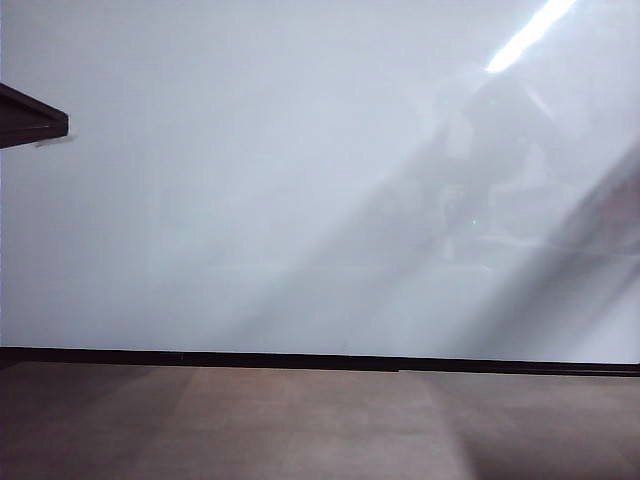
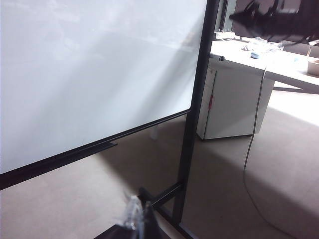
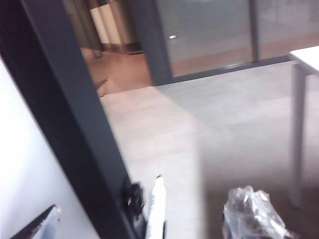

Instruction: Reach to the right to find the marker pen, pick it up, and write the number 17 on the whiteboard.

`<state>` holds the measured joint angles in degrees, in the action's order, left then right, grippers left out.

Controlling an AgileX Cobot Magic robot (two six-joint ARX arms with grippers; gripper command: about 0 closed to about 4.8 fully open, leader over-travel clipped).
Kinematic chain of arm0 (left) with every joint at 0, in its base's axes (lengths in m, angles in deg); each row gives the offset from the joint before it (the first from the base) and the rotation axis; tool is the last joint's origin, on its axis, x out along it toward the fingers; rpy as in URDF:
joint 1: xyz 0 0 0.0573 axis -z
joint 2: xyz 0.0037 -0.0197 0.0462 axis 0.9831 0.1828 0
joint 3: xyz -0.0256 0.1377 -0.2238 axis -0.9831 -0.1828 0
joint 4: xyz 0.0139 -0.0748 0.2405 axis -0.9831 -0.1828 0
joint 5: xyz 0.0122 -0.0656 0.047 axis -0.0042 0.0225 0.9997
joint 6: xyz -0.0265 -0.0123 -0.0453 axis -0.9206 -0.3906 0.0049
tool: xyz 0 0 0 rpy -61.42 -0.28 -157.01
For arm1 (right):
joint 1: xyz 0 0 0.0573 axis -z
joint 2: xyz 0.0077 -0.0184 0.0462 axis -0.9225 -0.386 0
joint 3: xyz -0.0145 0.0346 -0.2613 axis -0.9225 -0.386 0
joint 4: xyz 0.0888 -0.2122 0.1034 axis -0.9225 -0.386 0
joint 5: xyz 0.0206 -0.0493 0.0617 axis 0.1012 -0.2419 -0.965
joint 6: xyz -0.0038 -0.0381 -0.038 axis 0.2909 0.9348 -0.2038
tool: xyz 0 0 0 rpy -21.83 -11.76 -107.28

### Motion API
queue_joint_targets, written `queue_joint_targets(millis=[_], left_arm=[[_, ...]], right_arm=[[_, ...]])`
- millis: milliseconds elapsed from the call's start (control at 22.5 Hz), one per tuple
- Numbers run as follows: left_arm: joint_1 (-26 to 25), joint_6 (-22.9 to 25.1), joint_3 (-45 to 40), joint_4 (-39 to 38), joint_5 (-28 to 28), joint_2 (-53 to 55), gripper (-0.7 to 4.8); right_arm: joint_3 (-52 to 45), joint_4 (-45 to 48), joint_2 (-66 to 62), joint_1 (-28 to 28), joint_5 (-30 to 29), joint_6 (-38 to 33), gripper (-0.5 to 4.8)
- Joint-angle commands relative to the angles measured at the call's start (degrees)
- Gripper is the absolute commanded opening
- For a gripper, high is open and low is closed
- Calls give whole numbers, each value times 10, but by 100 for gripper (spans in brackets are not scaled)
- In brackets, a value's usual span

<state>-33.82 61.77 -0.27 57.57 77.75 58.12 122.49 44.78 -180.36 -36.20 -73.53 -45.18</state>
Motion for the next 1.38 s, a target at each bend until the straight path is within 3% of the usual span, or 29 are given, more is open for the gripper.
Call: queue_joint_targets(millis=[45, 579, 979, 1157, 1246, 1380], left_arm=[[0, 2, 0, 6, 0, 1, -5], [0, 2, 0, 6, 0, 1, -5], [0, 3, 0, 6, 0, 1, -5], [0, 2, 0, 6, 0, 1, -5], [0, 2, 0, 6, 0, 1, -5], [0, 2, 0, 6, 0, 1, -5]], right_arm=[[3, 60, -43, -10, -16, 2, 411], [5, 193, -189, -24, 1, 2, 409], [6, 225, -202, -31, 10, 4, 409], [6, 225, -202, -50, 16, 56, 407], [9, 212, -202, -55, 16, 62, 377], [12, 199, -202, -55, 16, 62, 377]])
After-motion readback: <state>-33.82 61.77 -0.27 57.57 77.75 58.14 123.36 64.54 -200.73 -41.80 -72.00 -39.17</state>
